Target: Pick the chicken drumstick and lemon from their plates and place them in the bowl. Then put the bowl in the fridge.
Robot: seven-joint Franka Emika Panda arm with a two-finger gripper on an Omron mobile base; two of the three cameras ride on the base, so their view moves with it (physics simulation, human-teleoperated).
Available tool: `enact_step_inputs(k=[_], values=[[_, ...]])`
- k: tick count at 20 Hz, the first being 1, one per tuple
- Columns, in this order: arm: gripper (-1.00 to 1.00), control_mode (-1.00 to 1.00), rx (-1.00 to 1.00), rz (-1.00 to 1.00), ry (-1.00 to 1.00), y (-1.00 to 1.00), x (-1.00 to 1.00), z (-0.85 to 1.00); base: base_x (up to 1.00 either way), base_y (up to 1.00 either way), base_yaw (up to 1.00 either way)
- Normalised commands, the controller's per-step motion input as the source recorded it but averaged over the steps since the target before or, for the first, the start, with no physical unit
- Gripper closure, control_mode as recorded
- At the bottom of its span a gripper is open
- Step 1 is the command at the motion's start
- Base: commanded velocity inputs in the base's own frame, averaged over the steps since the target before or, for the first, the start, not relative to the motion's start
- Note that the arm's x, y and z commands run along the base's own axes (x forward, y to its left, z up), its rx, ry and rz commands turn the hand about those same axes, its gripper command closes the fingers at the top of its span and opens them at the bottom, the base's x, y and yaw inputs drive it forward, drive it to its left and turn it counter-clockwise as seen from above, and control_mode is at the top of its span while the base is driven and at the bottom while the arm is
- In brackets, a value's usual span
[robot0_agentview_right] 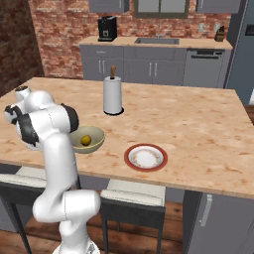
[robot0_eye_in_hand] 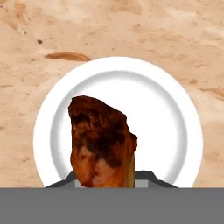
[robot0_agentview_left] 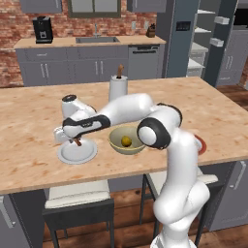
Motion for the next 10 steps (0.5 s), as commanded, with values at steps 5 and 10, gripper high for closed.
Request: enact_step_inputs(k=[5, 10], values=[[1.00, -1.00, 0.01, -0.06, -0.03, -0.58, -0.22, 0.27, 0.00, 0.00, 0.00], [1.00, -1.00, 0.01, -0.02, 0.00, -0.56, -0.18, 0.34, 0.00, 0.00, 0.00]])
